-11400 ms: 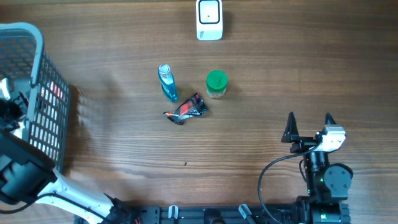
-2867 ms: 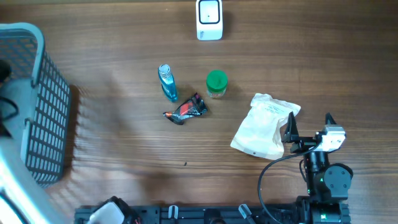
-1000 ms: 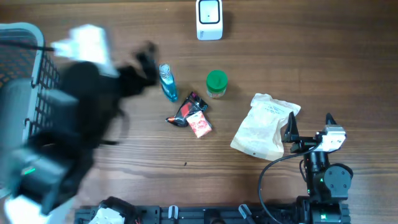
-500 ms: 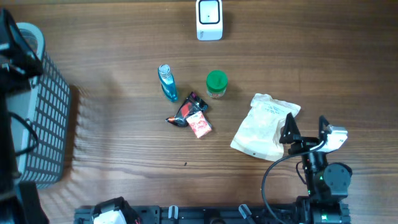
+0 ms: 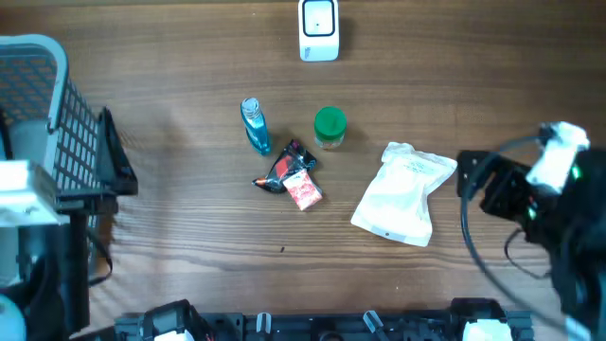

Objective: Scan the item barcode
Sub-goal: 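Reach the right gripper to the clear food bag and pinch it, then lift the food bag with the right gripper and drag it left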

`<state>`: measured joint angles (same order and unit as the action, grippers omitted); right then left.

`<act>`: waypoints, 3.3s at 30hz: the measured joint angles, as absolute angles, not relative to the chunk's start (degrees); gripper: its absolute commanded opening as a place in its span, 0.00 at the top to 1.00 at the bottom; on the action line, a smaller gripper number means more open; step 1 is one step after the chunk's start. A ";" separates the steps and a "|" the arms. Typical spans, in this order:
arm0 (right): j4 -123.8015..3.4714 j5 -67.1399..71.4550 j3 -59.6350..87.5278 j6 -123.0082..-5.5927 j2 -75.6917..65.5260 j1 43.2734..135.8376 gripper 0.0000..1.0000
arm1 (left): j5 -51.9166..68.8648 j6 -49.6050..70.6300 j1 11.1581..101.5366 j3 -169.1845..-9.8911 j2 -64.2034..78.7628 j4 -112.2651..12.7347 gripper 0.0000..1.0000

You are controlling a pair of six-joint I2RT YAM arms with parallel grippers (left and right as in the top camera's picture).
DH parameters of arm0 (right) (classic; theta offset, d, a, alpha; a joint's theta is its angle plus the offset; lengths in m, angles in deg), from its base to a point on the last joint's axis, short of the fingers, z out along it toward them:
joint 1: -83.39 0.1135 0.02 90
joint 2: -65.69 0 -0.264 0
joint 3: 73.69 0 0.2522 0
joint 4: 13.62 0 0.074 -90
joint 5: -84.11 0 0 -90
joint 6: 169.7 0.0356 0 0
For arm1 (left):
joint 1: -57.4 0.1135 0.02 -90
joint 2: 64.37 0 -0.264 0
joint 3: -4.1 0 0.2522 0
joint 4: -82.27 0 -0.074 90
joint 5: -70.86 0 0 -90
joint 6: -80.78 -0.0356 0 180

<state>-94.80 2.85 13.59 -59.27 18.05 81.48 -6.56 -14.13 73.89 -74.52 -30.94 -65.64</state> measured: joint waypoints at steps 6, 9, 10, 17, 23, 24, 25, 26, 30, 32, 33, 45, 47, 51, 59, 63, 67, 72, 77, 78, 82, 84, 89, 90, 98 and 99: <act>-93.35 10.30 14.04 -61.77 1.27 81.48 0.00 | -4.40 -14.13 73.89 -74.48 -33.14 -70.34 0.00; -91.10 7.26 14.04 -61.04 -4.20 81.72 0.00 | -5.54 -14.15 73.89 -74.48 -33.28 -71.31 0.00; -90.01 6.74 14.04 -60.83 -5.57 82.44 0.00 | -6.32 -14.13 73.89 -74.48 -33.28 -71.17 0.00; -91.85 -0.89 14.15 -46.38 -12.46 93.61 0.00 | -9.45 -14.13 73.89 -74.48 -33.28 -70.32 0.00; -98.82 -2.12 12.69 -43.06 -13.12 93.59 0.01 | -9.49 -14.13 73.89 -74.48 -33.28 -70.06 0.00; -97.68 -2.09 10.26 -43.08 -13.09 93.59 0.24 | -9.49 -14.13 73.89 -74.48 -33.28 -70.04 0.00; -95.72 -2.07 7.47 -43.08 -13.03 93.59 0.51 | -9.49 -14.13 73.89 -74.48 -33.28 -70.04 0.00; -93.44 -1.85 4.80 -43.12 -13.07 93.59 0.70 | -9.49 -14.13 73.89 -74.48 -33.32 -69.88 0.00; -85.20 -1.18 -3.86 -42.42 -13.18 93.59 0.95 | -9.49 -14.13 73.89 -74.48 -33.32 -69.88 0.00; -79.15 -1.09 -8.29 -42.42 -12.92 93.59 0.95 | -9.49 -14.13 73.89 -74.48 -33.32 -69.91 0.00; -78.01 -1.02 -9.78 -42.42 -12.96 93.59 0.95 | -9.49 -14.13 73.89 -74.48 -33.32 -69.91 0.00; -65.64 -1.22 -13.41 -42.38 -24.63 93.59 0.96 | -9.49 -14.13 73.89 -74.48 -33.32 -69.88 0.00; -65.60 -1.20 -13.32 -42.36 -24.85 93.59 0.95 | -9.49 -14.13 73.89 -74.48 -33.32 -69.88 0.00; -66.97 0.22 -12.16 -42.42 -25.29 93.59 0.95 | -9.49 -14.13 73.89 -74.48 -33.32 -69.86 0.00; -76.68 0.00 -3.97 -42.90 -22.14 93.59 0.95 | -9.51 -14.13 73.89 -74.48 -33.32 -69.82 0.00; -77.05 -3.67 -3.97 -42.90 -22.14 91.84 0.95 | -9.49 -14.13 73.89 -74.48 -33.32 -69.80 0.00; -73.79 -4.89 -6.83 -42.88 -22.16 91.14 0.96 | -9.49 -14.13 73.89 -74.48 -33.32 -69.82 0.00; -73.14 -4.89 -9.36 -42.84 -23.34 91.14 0.95 | -9.51 -14.13 73.89 -74.48 -33.32 -69.84 0.00; -70.51 -4.89 -11.59 -42.62 -23.34 91.14 0.95 | -9.51 -14.13 73.89 -74.48 -33.32 -69.84 0.00; -69.53 -4.89 -13.04 -42.42 -23.34 91.14 0.95 | -9.51 -14.13 73.89 -74.48 -33.32 -69.86 0.00; -68.55 -4.65 -14.81 -42.42 -23.34 91.14 0.95 | -9.51 -14.13 73.89 -74.48 -33.32 -69.84 0.00; -68.88 -4.02 -14.72 -42.42 -23.34 91.10 0.95 | -9.51 -14.13 73.89 -74.48 -33.32 -69.84 0.00; -81.49 -0.89 -4.27 -43.32 -23.69 91.05 0.04 | -9.51 -14.13 73.89 -74.48 -33.32 -69.75 0.00; -83.50 -0.69 -1.76 -44.04 -23.69 91.05 0.00 | -9.51 -14.13 73.89 -74.48 -33.32 -69.80 0.00; -86.67 4.90 3.82 -52.02 -23.58 85.11 0.00 | -9.51 -14.13 73.89 -74.48 -33.32 -70.12 0.00; -84.28 6.87 0.80 -54.01 -23.56 80.65 0.00 | -9.51 -14.13 73.89 -74.48 -33.32 -70.26 0.00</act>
<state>-84.28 6.87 0.80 -54.01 -23.56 80.65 -9.51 -14.13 73.89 -74.48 -33.32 -70.26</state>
